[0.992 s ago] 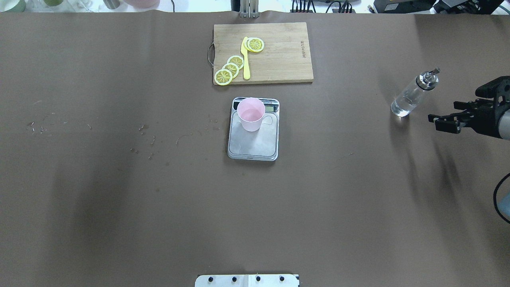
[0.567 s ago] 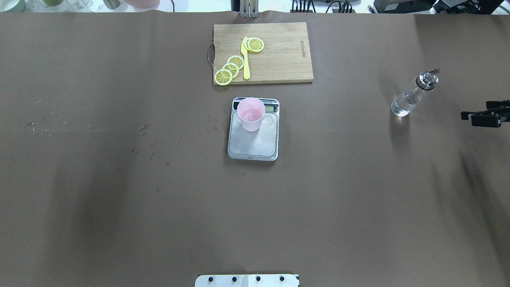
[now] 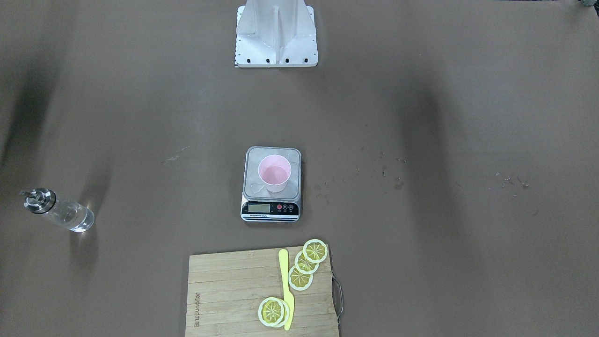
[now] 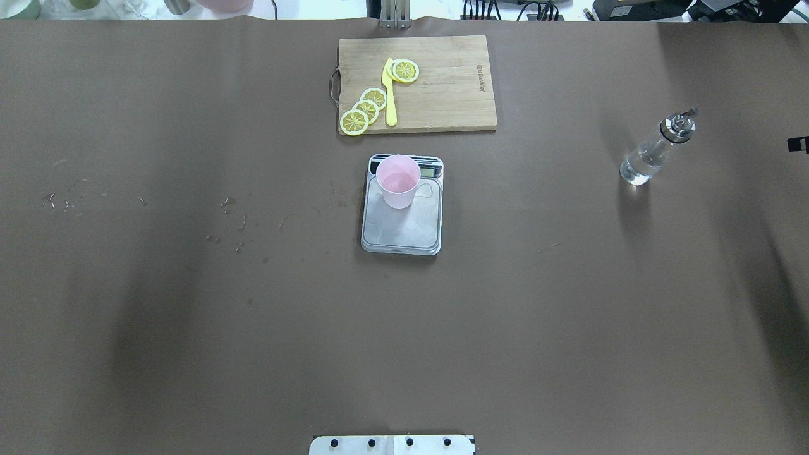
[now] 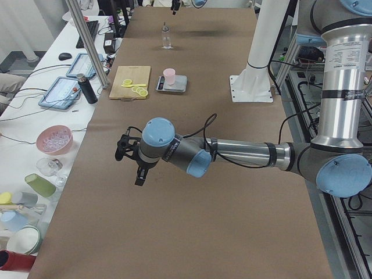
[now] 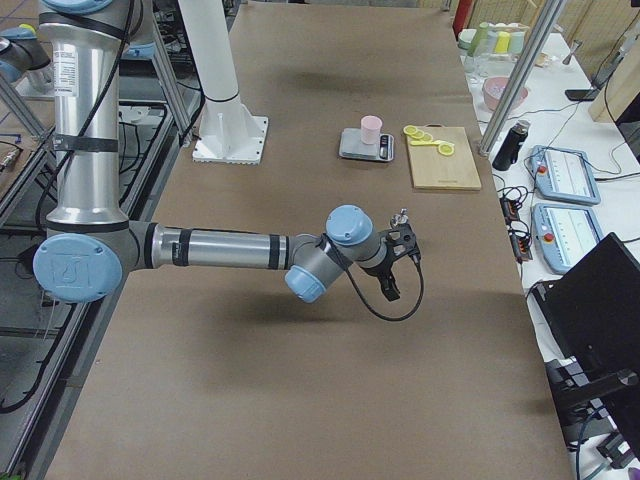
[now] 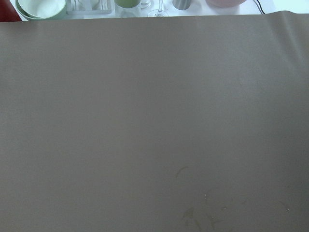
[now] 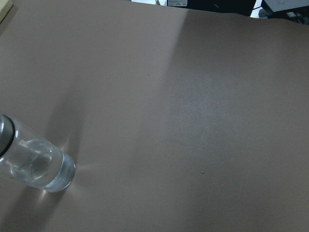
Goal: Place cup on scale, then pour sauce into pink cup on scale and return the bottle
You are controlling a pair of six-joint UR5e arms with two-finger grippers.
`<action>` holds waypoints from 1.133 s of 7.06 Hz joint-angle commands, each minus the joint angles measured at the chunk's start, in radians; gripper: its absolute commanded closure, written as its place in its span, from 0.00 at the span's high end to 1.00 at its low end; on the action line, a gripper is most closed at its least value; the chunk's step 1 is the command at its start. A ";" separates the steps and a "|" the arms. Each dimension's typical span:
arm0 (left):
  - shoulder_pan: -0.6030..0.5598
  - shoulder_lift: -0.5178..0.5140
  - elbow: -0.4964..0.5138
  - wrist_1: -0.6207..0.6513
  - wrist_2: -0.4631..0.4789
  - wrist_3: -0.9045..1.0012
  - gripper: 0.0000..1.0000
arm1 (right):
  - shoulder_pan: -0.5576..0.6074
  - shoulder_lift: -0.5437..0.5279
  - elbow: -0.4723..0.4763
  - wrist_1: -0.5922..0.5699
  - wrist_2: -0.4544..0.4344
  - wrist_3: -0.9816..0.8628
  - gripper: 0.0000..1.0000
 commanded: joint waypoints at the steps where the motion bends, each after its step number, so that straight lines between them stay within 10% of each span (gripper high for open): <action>1: -0.033 -0.014 0.009 0.057 -0.014 0.076 0.97 | 0.079 0.112 0.000 -0.288 0.063 -0.105 1.00; 5: -0.082 -0.083 -0.033 0.387 -0.056 0.268 0.97 | 0.197 0.143 0.017 -0.586 0.142 -0.241 1.00; 8: -0.082 -0.078 -0.037 0.405 0.008 0.338 0.97 | 0.236 0.147 0.017 -0.722 0.134 -0.344 1.00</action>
